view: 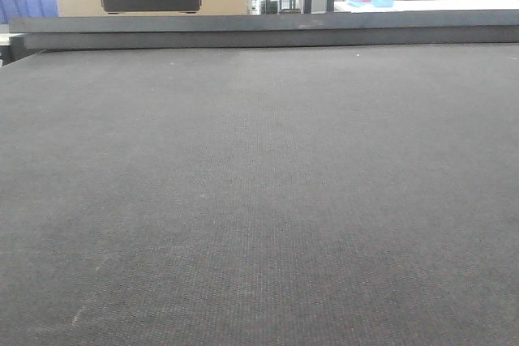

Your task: Grab block from conveyor and place in blue bin

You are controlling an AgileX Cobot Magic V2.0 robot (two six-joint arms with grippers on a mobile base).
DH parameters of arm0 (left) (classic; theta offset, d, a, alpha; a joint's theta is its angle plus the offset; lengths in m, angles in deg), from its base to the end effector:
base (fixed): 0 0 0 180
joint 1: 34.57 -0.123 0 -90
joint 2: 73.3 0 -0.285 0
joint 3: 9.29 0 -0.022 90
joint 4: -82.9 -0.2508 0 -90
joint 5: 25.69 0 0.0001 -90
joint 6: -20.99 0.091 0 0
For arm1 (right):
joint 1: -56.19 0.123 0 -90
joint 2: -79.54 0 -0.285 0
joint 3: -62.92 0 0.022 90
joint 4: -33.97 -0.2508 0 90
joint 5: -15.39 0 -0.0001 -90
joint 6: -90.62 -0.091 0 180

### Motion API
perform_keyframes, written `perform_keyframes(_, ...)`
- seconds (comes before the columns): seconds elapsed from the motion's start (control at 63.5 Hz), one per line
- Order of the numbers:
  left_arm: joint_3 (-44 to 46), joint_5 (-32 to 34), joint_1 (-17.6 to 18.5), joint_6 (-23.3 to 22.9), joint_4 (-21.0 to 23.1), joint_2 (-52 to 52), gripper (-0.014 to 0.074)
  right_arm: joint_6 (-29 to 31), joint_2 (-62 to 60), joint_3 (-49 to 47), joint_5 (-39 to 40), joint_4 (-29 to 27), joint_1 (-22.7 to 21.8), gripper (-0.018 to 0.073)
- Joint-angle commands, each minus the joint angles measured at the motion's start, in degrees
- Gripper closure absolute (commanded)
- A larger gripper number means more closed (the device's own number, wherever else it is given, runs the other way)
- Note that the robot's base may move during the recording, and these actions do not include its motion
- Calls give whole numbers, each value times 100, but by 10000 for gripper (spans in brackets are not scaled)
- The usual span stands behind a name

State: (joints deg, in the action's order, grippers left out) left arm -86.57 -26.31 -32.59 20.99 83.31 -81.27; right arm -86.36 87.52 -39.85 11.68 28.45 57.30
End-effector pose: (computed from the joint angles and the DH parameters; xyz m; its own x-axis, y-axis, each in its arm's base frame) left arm 0.0566 -0.0020 0.2117 0.0717 -0.0096 -0.9974 0.0351 0.9994 -0.0071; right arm 0.0568 0.0017 0.2071 0.0180 0.0438 -0.9989 -0.0264 0.9987 0.0433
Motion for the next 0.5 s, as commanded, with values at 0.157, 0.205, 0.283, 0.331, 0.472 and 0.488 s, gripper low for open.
perform_keyframes(0.157,6,516,40,0,42,18,707,12,-20,-1,111,45,-26,727)
perform_keyframes(0.205,6,644,40,0,42,18,707,12,-20,-1,111,45,-26,727)
perform_keyframes(0.283,6,794,40,0,42,18,707,12,-20,-1,111,45,-26,727)
perform_keyframes(0.331,6,800,40,0,42,18,707,12,-20,-1,111,45,-26,727)
perform_keyframes(0.472,6,800,40,0,42,18,707,12,-20,-1,111,45,-26,727)
perform_keyframes(0.488,6,800,40,0,42,18,707,12,-20,-1,111,45,-26,727)
